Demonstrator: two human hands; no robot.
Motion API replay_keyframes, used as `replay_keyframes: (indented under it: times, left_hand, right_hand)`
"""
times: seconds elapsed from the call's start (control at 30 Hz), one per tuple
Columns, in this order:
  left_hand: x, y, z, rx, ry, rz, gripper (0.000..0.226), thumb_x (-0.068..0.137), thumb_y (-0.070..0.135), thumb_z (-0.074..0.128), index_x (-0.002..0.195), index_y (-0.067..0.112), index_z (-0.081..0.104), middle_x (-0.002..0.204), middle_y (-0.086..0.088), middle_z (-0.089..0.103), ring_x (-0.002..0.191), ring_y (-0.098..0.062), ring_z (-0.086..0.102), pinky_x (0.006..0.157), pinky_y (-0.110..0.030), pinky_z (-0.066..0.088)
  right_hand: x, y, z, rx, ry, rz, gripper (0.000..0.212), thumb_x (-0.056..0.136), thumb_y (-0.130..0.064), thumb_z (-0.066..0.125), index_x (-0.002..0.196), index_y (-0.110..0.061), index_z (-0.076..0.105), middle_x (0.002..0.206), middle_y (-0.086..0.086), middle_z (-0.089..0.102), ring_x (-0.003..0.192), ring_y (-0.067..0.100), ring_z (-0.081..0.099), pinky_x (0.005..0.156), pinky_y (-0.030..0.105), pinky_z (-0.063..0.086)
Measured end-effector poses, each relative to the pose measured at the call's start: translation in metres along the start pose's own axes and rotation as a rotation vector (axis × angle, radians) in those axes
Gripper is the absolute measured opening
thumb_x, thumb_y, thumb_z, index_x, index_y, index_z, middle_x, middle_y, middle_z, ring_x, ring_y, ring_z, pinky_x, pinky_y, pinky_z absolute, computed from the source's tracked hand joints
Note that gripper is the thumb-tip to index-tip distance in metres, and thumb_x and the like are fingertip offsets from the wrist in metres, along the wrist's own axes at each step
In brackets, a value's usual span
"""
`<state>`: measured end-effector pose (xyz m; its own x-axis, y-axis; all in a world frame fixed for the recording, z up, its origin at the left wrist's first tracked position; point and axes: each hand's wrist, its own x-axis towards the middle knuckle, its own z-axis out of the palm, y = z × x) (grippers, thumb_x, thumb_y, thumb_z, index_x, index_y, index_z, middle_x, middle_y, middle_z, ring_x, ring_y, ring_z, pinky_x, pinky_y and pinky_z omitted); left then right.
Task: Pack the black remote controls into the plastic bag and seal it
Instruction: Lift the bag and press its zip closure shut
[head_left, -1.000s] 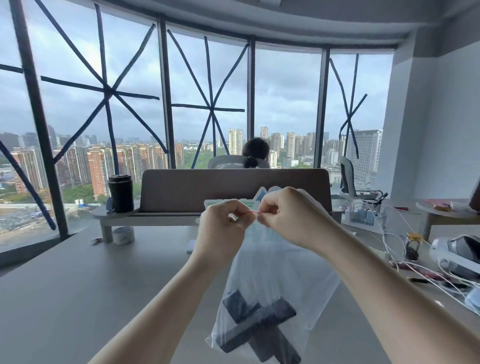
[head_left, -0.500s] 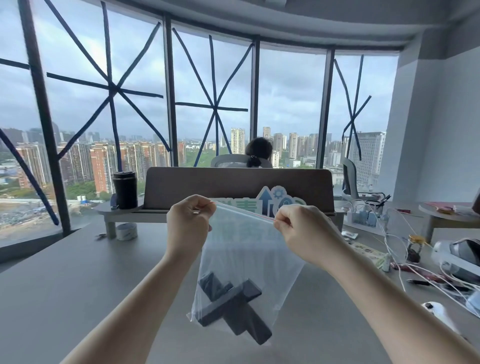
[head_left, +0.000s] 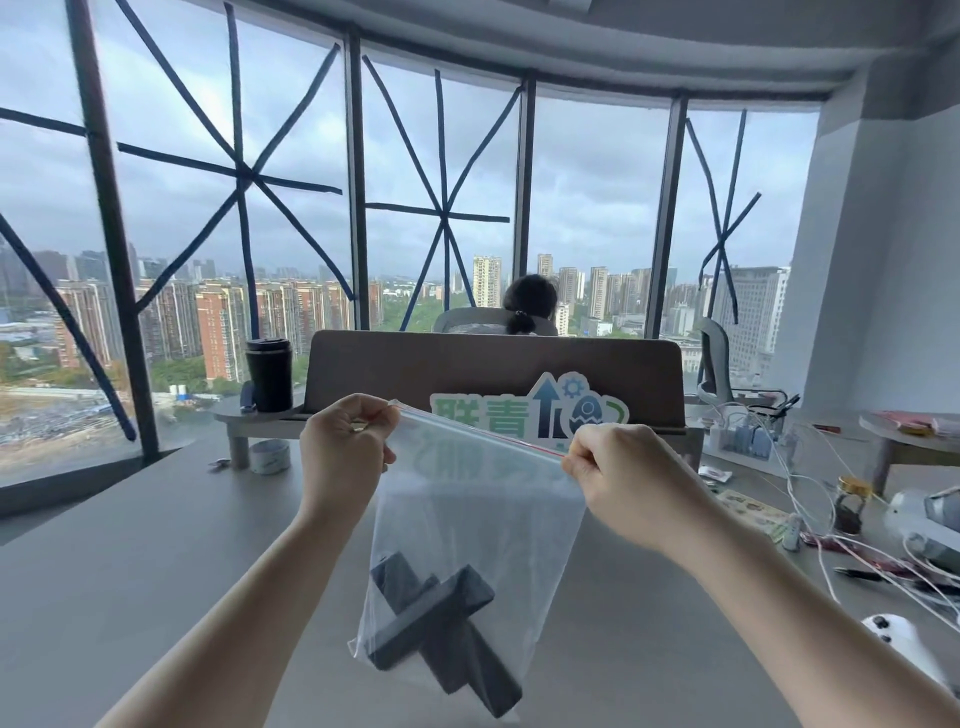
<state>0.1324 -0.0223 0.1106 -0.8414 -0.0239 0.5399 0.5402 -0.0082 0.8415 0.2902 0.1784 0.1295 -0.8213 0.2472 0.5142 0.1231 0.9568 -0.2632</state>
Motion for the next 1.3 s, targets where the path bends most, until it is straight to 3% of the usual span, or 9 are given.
replay_keyframes:
  times: [0.17,0.33,0.5,0.7,0.87,1.03,1.13,1.3]
  left_hand:
    - [0.009,-0.013,-0.01,-0.042,0.044,-0.031,0.017,0.083,0.007,0.067,0.067,0.013,0.068,0.038,0.003,0.056,0.035,-0.009,0.048,0.047,-0.028,0.046]
    - [0.034,-0.042,-0.026,-0.039,0.092,-0.09,0.016,0.084,0.006,0.065,0.07,0.012,0.068,0.04,0.002,0.057,0.035,-0.007,0.052,0.043,-0.024,0.049]
    - [0.094,-0.08,-0.043,-0.058,0.077,-0.186,0.012,0.087,0.004,0.06,0.078,0.01,0.066,0.071,-0.005,0.063,0.045,-0.009,0.066,0.046,-0.022,0.056]
    - [0.183,-0.119,-0.074,-0.08,0.134,-0.222,0.026,0.09,-0.005,0.051,0.076,0.014,0.063,0.092,-0.014,0.067,0.068,-0.019,0.069,0.066,-0.03,0.06]
    - [0.185,-0.17,-0.111,-0.03,0.18,-0.286,0.024,0.091,0.001,0.052,0.074,0.014,0.061,0.079,-0.012,0.066,0.069,-0.019,0.065,0.08,-0.041,0.056]
    - [0.135,-0.229,-0.145,0.063,0.21,-0.391,0.011,0.085,0.0,0.059,0.079,0.004,0.068,0.075,-0.015,0.07,0.071,-0.024,0.067,0.087,-0.043,0.056]
    - [0.099,-0.24,-0.157,0.073,0.212,-0.421,0.01,0.086,0.006,0.061,0.08,0.003,0.068,0.072,-0.014,0.069,0.074,-0.027,0.067,0.084,-0.04,0.056]
    - [0.04,-0.226,-0.169,0.078,0.213,-0.411,0.012,0.093,0.007,0.052,0.095,0.009,0.064,0.089,-0.02,0.066,0.077,-0.03,0.063,0.068,-0.036,0.05]
  right_hand:
    - [0.013,-0.015,0.005,-0.03,0.0,-0.023,0.033,0.093,-0.038,0.055,0.071,-0.013,0.058,0.066,0.004,0.063,0.064,0.027,0.06,0.064,0.039,0.053]
    - [0.044,-0.03,0.032,-0.064,0.01,-0.066,0.046,0.094,-0.043,0.053,0.06,-0.013,0.046,0.055,0.001,0.051,0.056,0.026,0.05,0.058,0.038,0.048]
    - [0.124,-0.046,0.096,0.08,0.071,-0.092,0.042,0.092,-0.036,0.062,0.062,-0.011,0.048,0.054,0.002,0.053,0.057,0.03,0.055,0.056,0.037,0.049]
    - [0.21,-0.095,0.153,0.339,0.159,-0.057,0.026,0.089,-0.027,0.066,0.07,-0.009,0.067,0.057,0.005,0.068,0.06,0.025,0.066,0.064,0.037,0.057]
    - [0.201,-0.12,0.217,0.451,0.049,-0.087,0.022,0.085,-0.023,0.069,0.068,-0.01,0.071,0.062,0.005,0.072,0.063,0.022,0.069,0.065,0.034,0.056]
    - [0.151,-0.121,0.275,0.404,-0.185,-0.06,0.018,0.084,-0.023,0.07,0.072,-0.01,0.075,0.072,0.006,0.076,0.069,0.022,0.065,0.063,0.03,0.046]
    - [0.118,-0.121,0.288,0.417,-0.317,-0.051,0.016,0.083,-0.024,0.07,0.074,-0.013,0.077,0.072,0.001,0.075,0.069,0.017,0.064,0.061,0.026,0.041]
    - [0.069,-0.109,0.246,0.617,-0.353,0.009,0.017,0.089,-0.029,0.065,0.081,-0.02,0.077,0.069,0.001,0.076,0.069,0.009,0.072,0.073,0.029,0.053]
